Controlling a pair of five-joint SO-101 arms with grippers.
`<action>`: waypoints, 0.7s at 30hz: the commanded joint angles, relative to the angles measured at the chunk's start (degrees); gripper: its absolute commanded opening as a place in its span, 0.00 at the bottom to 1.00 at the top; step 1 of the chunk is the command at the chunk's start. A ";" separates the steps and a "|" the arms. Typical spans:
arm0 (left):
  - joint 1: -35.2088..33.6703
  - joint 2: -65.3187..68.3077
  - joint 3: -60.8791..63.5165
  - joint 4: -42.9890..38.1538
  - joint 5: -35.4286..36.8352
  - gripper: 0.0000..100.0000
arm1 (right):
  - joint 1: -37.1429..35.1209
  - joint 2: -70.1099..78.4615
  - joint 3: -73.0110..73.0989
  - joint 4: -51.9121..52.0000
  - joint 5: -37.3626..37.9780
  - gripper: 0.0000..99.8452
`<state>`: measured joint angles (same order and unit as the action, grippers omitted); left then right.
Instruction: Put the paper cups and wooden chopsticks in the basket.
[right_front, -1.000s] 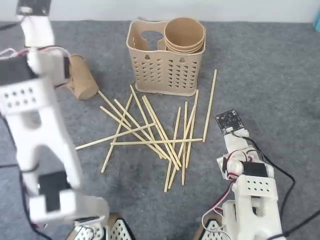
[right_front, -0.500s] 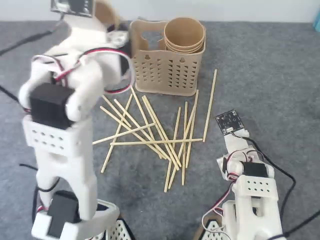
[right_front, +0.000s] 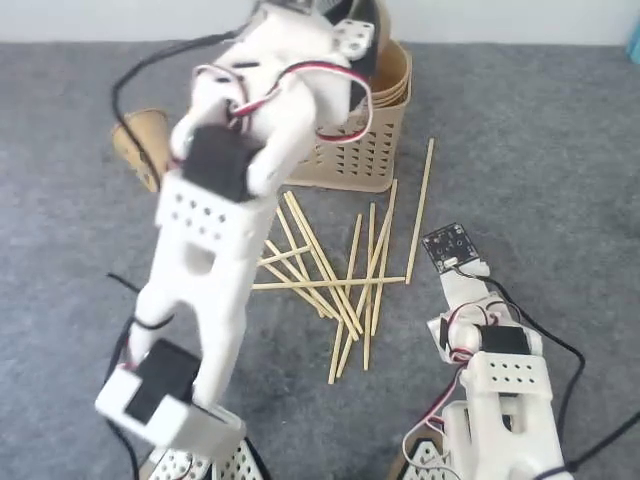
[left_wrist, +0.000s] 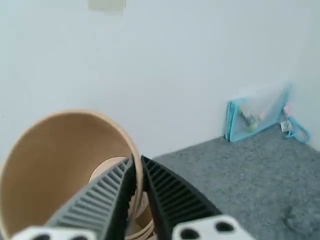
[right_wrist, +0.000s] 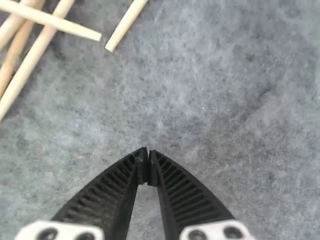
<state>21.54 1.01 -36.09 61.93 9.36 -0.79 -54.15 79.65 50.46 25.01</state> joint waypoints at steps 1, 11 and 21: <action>0.35 2.73 -1.98 -2.99 -0.79 0.01 | -0.22 -1.63 -0.44 -0.84 0.09 0.01; -0.35 10.29 -1.63 -7.38 -2.29 0.01 | -0.13 -1.63 -0.44 -0.84 0.09 0.01; -2.20 10.64 -1.89 -3.16 -2.37 0.01 | -0.31 -1.63 -0.44 -0.84 0.09 0.01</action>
<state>20.22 12.35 -36.00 56.66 7.60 -0.88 -54.15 79.65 50.46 25.01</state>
